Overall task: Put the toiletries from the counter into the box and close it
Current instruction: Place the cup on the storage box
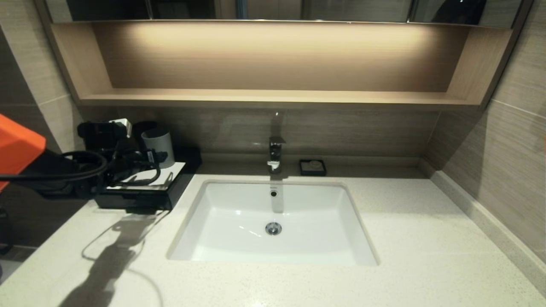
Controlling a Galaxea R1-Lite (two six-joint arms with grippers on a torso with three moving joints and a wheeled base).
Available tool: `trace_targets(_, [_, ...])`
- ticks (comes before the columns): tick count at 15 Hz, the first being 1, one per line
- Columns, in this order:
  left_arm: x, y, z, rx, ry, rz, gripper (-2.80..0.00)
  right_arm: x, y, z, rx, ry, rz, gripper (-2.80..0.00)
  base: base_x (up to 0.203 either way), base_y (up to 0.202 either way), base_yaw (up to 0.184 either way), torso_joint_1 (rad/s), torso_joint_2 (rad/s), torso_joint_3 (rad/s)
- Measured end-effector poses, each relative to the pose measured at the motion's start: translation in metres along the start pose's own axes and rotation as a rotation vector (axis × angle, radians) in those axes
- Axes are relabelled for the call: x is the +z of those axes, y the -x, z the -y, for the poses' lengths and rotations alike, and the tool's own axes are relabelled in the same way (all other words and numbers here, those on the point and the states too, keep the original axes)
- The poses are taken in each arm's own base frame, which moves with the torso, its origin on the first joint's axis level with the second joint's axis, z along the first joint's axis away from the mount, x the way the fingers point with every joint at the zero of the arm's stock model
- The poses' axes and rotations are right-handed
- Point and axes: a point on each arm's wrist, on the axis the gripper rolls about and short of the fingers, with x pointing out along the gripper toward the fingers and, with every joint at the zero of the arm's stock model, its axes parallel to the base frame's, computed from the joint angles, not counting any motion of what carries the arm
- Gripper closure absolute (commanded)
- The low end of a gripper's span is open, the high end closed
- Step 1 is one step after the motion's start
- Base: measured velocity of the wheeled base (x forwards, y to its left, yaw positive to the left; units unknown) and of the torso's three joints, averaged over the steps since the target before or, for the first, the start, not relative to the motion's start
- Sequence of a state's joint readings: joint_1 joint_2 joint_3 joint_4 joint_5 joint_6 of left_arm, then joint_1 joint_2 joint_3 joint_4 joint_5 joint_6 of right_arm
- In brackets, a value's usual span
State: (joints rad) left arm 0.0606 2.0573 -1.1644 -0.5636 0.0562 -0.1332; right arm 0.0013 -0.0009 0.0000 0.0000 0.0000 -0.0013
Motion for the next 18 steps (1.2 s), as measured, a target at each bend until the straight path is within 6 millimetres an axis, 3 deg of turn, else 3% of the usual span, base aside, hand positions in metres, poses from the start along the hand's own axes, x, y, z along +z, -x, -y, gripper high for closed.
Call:
trace_targets(1, [-0.001,0.002,0.000,0.001,0.008,-0.004,0.00,0.000,0.000,0.000,0.000,0.000,0.000,0.00,0.000,0.000,0.000,0.000,0.00,0.000])
trace_targets(7, [-0.011,0.011,0.004,-0.010,0.011,-0.040,0.00,0.000,0.000,0.000,0.000,0.000,0.000,0.00,0.000,0.000,0.000,0.000,0.00,0.000])
trace_targets(18, [-0.004,-0.002,0.016,-0.036,0.003,0.022,0.00,0.000,0.000,0.000,0.000,0.000,0.000,0.00,0.000,0.000,0.000,0.000,0.00,0.000])
